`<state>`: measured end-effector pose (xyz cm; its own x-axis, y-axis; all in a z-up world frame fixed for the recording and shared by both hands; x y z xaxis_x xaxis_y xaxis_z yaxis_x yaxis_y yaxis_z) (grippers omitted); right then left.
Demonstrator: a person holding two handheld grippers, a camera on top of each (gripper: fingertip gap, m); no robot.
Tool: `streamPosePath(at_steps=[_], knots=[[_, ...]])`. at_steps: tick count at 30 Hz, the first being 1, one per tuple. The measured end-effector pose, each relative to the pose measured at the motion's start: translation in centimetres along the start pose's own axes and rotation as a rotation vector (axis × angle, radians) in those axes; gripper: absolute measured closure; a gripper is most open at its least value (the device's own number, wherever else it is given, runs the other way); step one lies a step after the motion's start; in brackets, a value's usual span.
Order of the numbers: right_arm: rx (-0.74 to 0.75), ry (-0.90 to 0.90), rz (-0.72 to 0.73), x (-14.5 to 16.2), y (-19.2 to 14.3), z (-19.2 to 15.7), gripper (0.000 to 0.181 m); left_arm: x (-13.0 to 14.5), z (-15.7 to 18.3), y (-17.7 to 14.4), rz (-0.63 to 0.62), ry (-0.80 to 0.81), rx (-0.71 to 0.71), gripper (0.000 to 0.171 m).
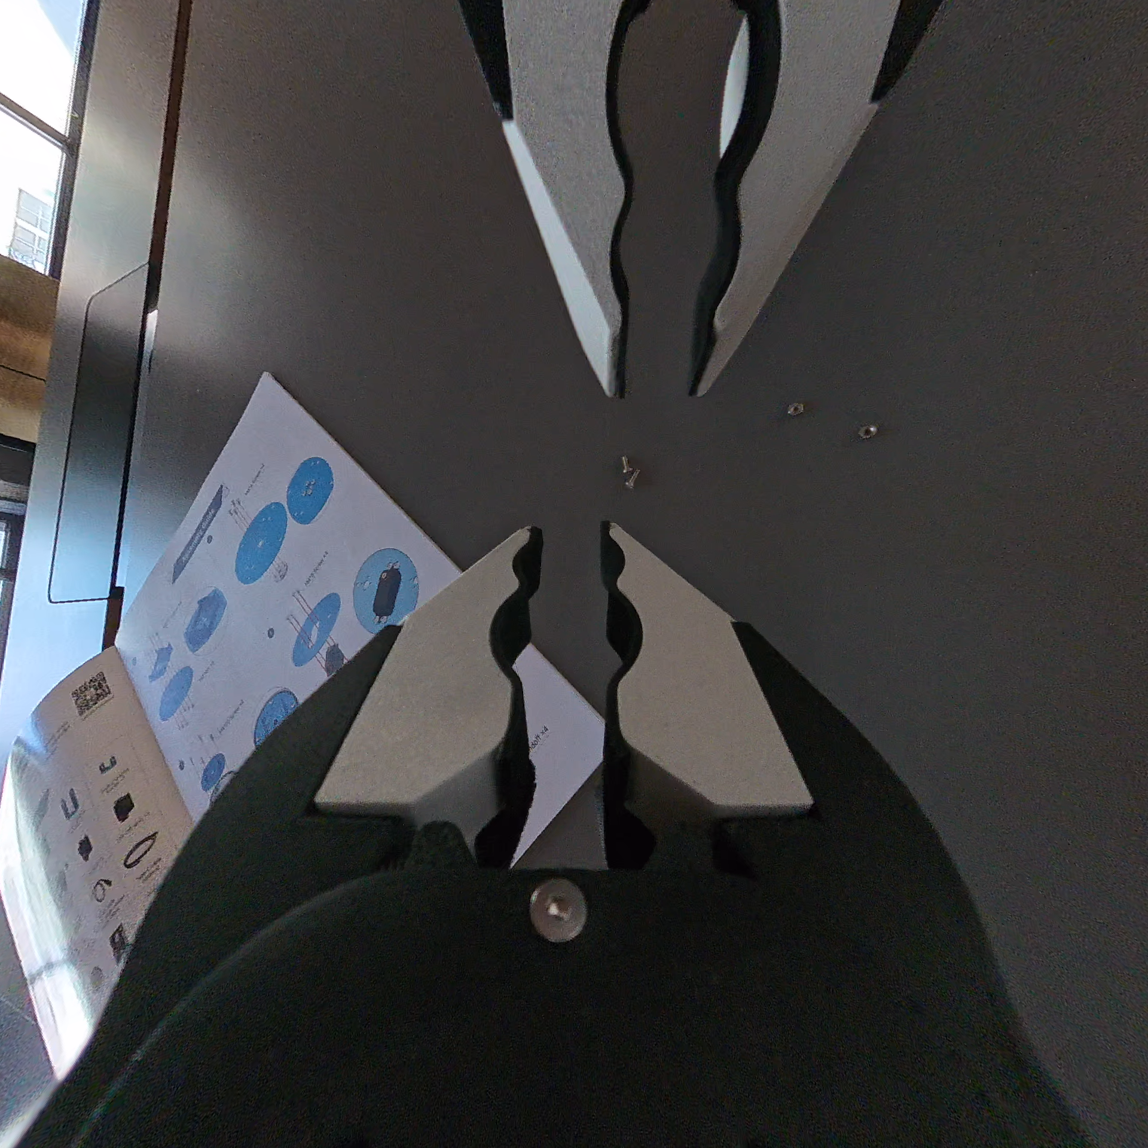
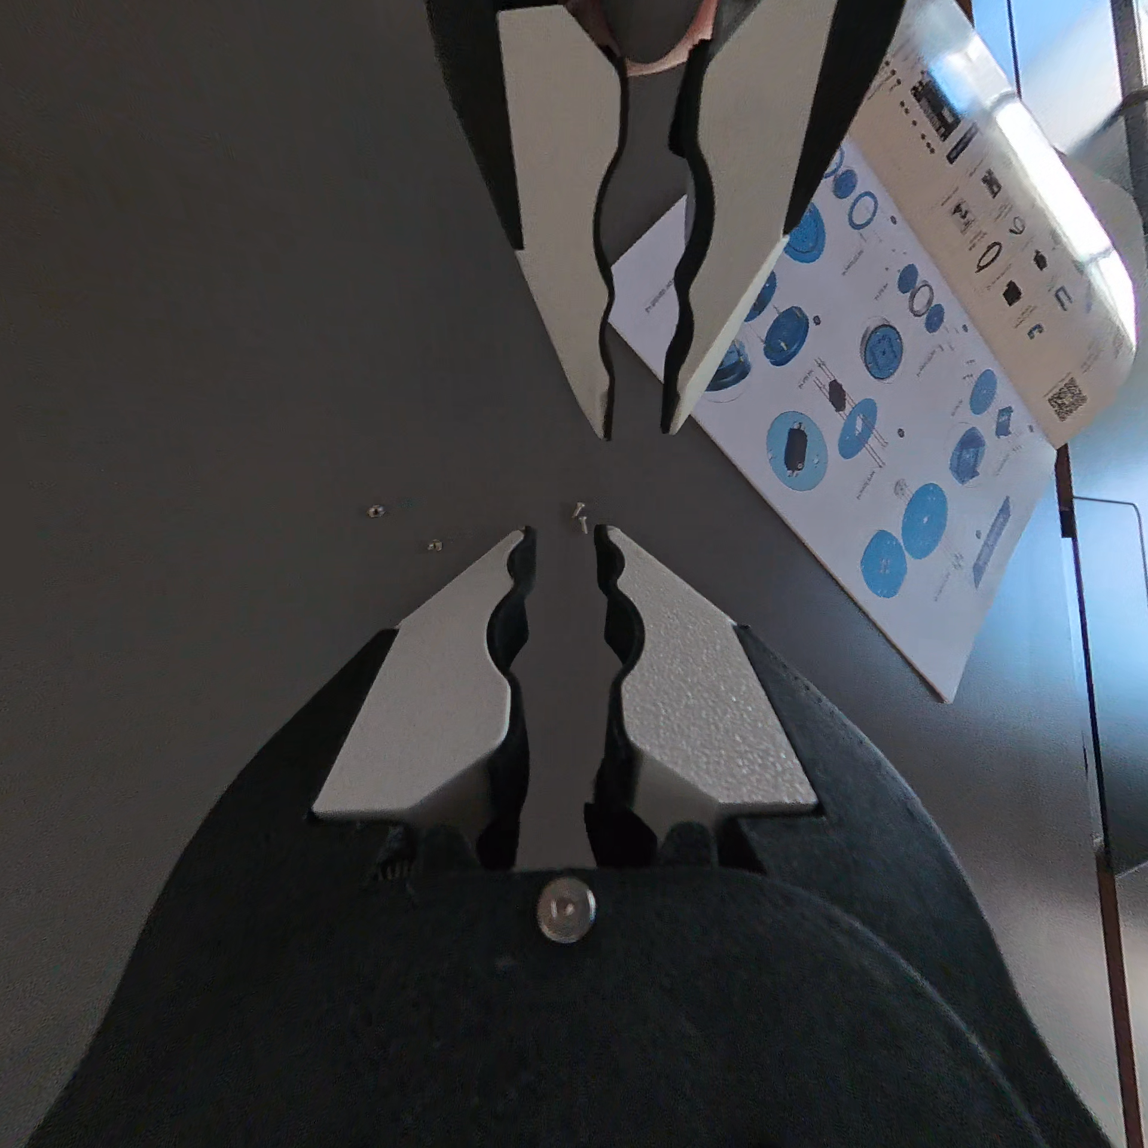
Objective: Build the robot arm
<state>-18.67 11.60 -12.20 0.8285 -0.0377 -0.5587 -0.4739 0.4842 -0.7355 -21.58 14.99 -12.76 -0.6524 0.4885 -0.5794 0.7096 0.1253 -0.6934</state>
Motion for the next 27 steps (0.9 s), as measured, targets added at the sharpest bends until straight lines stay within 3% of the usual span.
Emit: streamPosePath(at_steps=[9,16,21,27], knots=[[-0.159,0.233,0.06,1.4,3.0,0.9,0.162,0.6,-0.8,0.2,-0.026,-0.003,-0.043,0.156],[-0.236,0.257,0.074,1.4,3.5,0.8,0.18,0.9,-0.8,0.5,-0.05,0.015,-0.054,0.157],[-0.211,0.231,0.057,1.7,3.2,0.8,0.181,0.4,-1.0,0.1,-0.024,0.011,-0.072,0.159],[-0.172,0.215,0.066,2.1,1.9,0.8,0.181,-2.4,1.0,-1.4,0.094,0.072,-0.028,0.161]])
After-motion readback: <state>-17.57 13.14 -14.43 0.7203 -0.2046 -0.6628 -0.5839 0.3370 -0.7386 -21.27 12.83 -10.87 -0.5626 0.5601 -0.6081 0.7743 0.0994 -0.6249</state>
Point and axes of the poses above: each gripper's, where its closed fingertips meet, y out along the fingers, x out of its underside, z = x × y across the jaws, the point moved 1 cm from there along -y, back along the fingers, and after that the axes turned 1 degree about -z, right-handed, at the moved point
